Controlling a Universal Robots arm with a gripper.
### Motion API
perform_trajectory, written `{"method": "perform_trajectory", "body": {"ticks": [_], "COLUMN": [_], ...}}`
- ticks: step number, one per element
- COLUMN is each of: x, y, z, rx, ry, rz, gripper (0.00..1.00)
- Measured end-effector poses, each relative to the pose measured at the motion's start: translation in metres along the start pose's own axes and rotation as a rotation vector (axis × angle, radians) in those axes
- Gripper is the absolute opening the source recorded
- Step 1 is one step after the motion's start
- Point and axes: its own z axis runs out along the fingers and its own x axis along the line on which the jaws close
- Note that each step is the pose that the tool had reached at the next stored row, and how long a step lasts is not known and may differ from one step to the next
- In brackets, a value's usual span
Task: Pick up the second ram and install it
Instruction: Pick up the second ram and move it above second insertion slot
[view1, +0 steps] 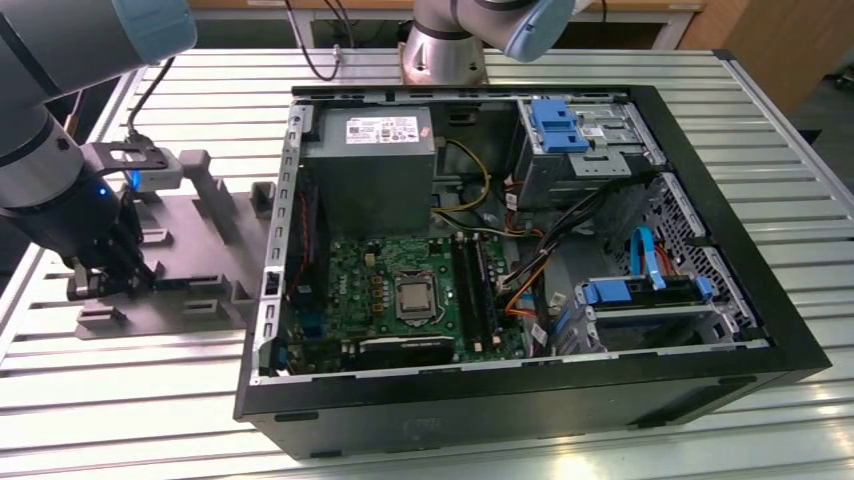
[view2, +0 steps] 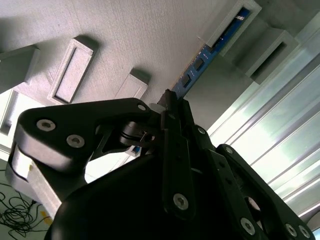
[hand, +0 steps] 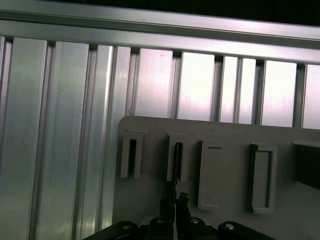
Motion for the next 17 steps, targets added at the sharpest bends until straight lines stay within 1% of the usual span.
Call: {"method": "perform_trajectory", "body": {"ticks": [2,3,4,14,17], "x": [0.0000,0.0000,0.0000,0.0000,0.0000], "y": [0.0000,0.0000,0.0000,0.0000,0.0000], "z": [0.0000,-0.0001,-0.0002,-0.0001,-0.0012], "rx": [0.0001,-0.0002,-0.0002,0.0001,-0.0002], "ry": [0.0000,0.0001,0.0002,0.0000,0.0001], "rz": [0.000,0.000,0.000,0.000,0.000], "gripper": [0.19,0.17,0.13,0.13,0.13]}}
